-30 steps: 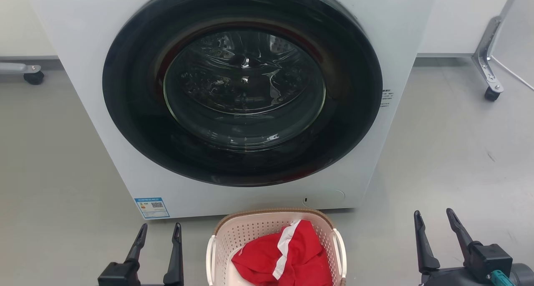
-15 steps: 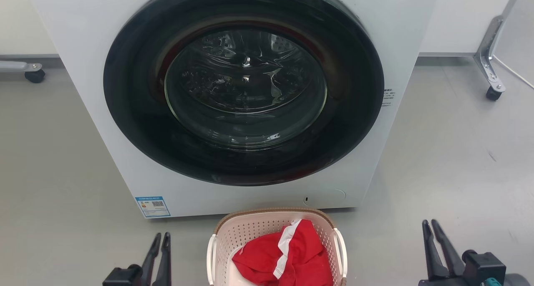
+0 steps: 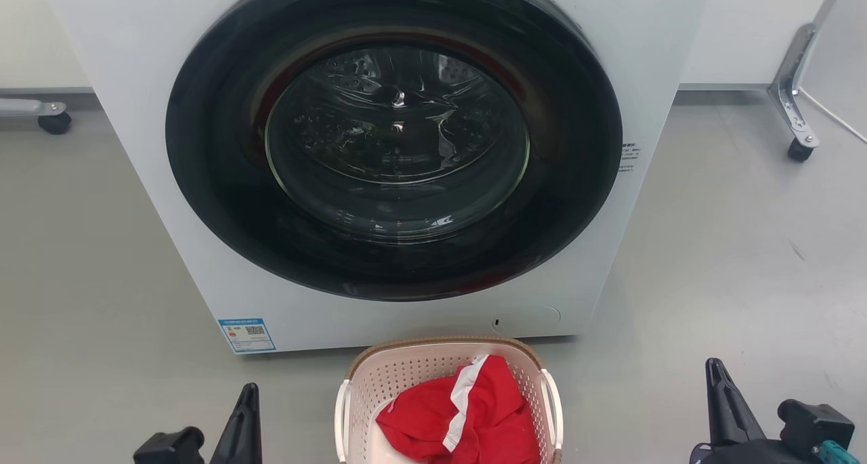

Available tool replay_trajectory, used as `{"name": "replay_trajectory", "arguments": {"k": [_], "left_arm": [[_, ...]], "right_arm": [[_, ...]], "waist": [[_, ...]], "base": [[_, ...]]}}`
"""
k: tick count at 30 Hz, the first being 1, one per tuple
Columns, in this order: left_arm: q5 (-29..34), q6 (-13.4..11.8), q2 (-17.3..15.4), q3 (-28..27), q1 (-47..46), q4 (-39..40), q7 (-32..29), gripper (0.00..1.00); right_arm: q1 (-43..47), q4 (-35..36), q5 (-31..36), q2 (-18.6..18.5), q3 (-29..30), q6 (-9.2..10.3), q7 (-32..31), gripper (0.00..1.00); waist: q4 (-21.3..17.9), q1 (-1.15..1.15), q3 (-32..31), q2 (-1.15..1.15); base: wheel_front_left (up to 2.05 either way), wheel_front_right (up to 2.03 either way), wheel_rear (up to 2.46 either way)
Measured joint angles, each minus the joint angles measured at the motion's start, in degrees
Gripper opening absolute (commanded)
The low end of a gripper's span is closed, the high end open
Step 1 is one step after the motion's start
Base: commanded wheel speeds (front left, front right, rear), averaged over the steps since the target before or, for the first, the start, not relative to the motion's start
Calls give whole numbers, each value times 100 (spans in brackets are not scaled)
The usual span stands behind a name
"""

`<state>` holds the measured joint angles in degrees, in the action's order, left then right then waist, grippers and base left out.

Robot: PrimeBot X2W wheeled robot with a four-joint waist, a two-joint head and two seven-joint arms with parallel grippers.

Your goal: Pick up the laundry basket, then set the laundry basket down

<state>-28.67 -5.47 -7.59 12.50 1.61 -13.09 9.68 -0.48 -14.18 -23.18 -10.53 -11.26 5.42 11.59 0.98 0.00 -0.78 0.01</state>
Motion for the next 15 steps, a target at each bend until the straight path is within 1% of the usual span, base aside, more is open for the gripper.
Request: {"name": "replay_trajectory", "arguments": {"k": [1,3,15], "left_arm": [[-116,47,11,-55,-5,-14,-40,0],[-313,53,19,-94,-15,-29,-62,0],[-1168,248,70,-334,-59,-89,-313,0]], "right_arm": [[-7,-3,-214,16,41,-38,-52,0],[-8,-19,-364,38,88,-44,-102,0],[-29,-71,-1352,144,360,-226,-377,0]], "waist": [[-3,0,2,0],[-5,0,4,0],[-19,0,15,0]], "base": [[0,0,0],[0,0,0],[0,0,0]]}}
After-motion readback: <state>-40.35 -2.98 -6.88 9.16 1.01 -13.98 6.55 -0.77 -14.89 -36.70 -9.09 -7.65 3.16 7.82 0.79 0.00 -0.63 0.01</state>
